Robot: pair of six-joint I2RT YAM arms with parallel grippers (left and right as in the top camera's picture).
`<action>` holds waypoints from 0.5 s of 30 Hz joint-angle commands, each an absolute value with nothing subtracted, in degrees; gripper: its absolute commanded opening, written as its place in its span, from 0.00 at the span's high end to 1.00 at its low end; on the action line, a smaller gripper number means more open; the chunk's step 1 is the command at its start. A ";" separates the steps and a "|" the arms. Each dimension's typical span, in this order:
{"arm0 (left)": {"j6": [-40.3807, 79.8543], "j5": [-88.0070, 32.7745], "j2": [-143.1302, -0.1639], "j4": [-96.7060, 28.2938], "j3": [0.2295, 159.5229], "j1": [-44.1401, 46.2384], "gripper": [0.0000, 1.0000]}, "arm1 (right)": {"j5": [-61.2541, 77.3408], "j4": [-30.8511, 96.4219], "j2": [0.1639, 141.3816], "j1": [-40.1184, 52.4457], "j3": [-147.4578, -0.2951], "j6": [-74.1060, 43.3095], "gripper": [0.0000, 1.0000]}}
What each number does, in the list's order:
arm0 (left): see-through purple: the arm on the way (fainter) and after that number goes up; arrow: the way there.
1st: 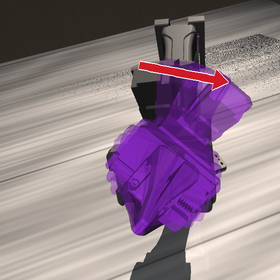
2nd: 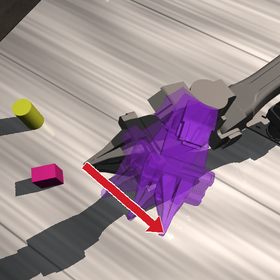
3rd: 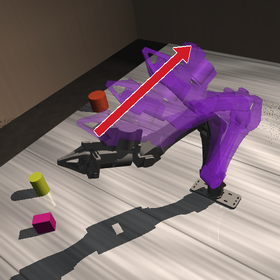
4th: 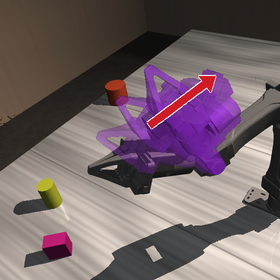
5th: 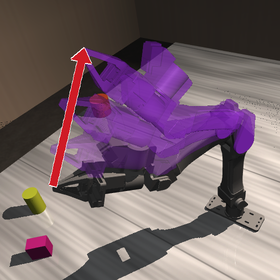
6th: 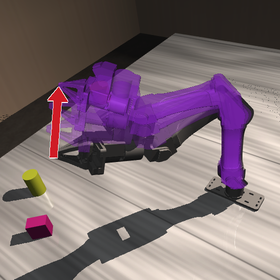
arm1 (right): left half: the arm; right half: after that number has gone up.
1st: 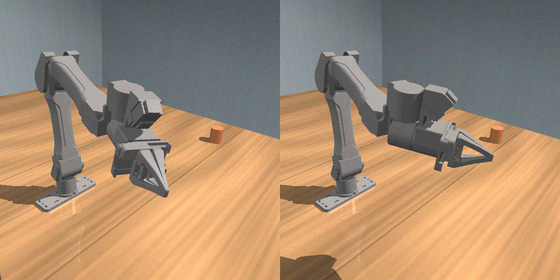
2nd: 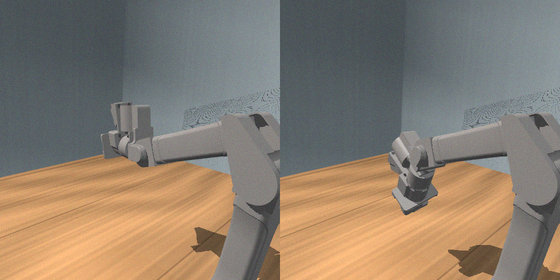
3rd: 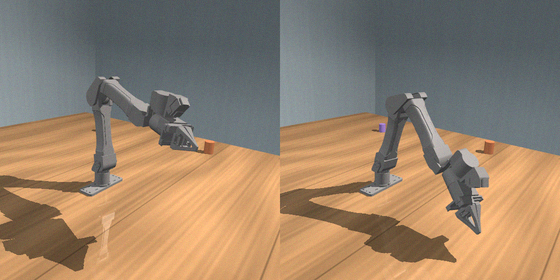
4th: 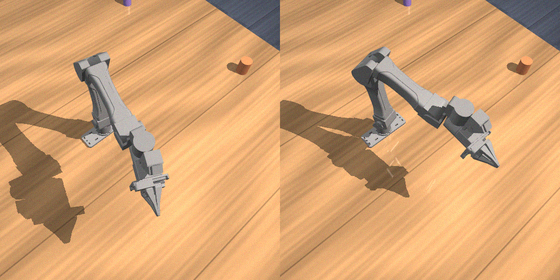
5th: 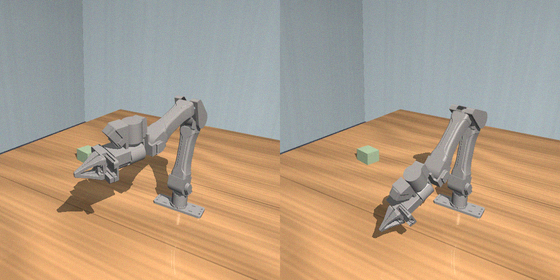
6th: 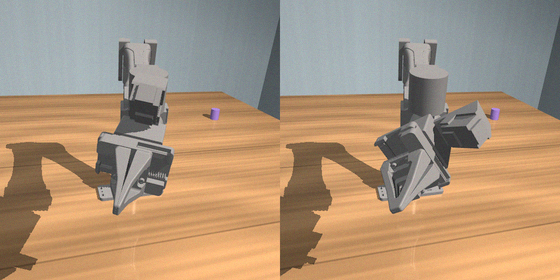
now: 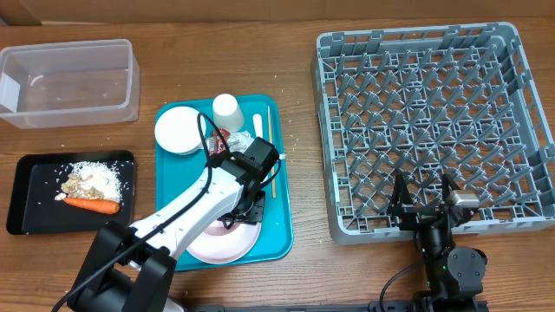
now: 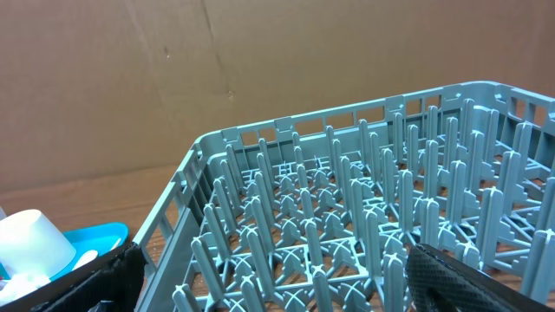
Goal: Sort waste into correct bins and load items into the dishwasher rack
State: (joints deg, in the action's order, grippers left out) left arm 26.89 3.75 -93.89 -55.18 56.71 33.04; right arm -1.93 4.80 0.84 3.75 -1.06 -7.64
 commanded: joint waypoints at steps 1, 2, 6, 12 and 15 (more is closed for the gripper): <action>28.40 4.43 -94.35 -55.75 57.76 33.36 0.61 | -2.48 4.62 0.16 3.77 -0.45 -7.42 0.00; 28.82 4.40 -94.28 -56.40 58.83 33.36 0.61 | -2.48 4.62 0.16 3.77 -0.45 -7.40 0.00; 28.75 3.97 -93.76 -59.83 63.83 33.36 0.60 | -2.48 4.62 0.16 3.77 -0.45 -7.40 0.00; 28.71 4.05 -93.60 -68.14 73.30 33.34 0.51 | -2.48 4.62 0.16 3.79 -0.45 -7.40 0.00; 28.58 7.07 -93.60 -72.53 78.37 32.86 0.47 | -2.48 4.62 0.16 3.77 -0.45 -7.40 0.00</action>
